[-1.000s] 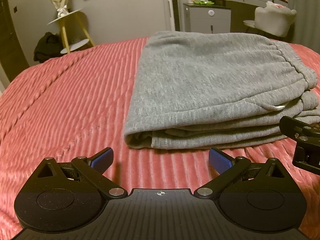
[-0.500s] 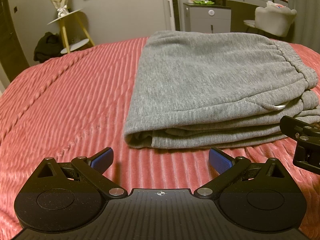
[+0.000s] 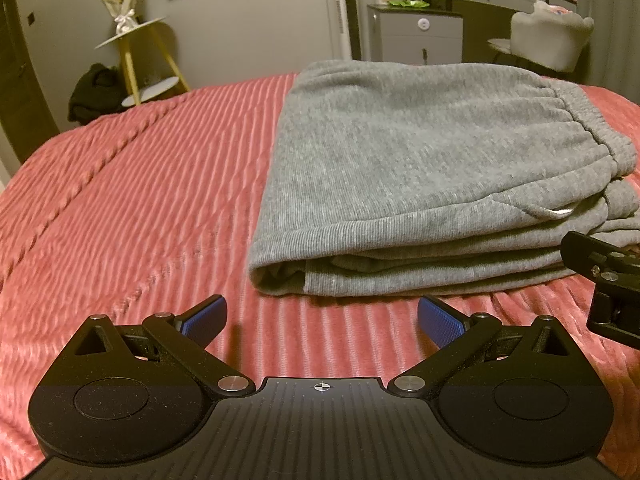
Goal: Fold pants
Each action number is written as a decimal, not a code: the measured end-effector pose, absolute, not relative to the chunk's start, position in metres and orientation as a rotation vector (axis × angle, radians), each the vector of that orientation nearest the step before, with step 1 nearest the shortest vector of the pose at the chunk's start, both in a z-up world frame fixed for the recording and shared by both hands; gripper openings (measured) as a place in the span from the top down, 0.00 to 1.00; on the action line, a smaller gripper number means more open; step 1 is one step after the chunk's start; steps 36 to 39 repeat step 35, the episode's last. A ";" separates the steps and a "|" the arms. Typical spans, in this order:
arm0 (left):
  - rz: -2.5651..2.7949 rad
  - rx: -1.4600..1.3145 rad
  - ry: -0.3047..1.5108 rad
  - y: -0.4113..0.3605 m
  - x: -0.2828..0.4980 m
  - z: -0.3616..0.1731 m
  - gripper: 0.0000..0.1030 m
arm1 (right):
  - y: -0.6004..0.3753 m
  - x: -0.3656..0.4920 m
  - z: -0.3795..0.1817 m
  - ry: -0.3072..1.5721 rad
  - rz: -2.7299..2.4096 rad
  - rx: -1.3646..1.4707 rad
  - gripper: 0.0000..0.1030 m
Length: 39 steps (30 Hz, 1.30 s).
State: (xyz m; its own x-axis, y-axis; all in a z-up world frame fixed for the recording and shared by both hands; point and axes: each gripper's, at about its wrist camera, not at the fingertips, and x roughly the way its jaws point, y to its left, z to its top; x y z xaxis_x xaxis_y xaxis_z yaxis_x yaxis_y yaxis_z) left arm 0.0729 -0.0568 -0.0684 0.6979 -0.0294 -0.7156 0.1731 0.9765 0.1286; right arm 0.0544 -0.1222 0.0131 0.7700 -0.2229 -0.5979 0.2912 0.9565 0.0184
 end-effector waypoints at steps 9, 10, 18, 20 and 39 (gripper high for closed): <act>-0.112 0.193 0.789 -0.056 0.073 -0.069 0.00 | -0.122 0.054 0.013 0.635 -0.279 0.112 0.04; -0.112 0.194 0.788 -0.056 0.073 -0.069 0.00 | -0.122 0.054 0.013 0.635 -0.280 0.112 0.04; -0.113 0.188 0.788 -0.056 0.073 -0.068 0.00 | -0.123 0.054 0.013 0.636 -0.278 0.110 0.04; -0.114 0.183 0.789 -0.056 0.073 -0.068 0.00 | -0.123 0.054 0.013 0.637 -0.278 0.108 0.04; -0.129 0.211 0.776 -0.062 0.070 -0.068 0.00 | -0.126 0.054 0.012 0.644 -0.277 0.107 0.04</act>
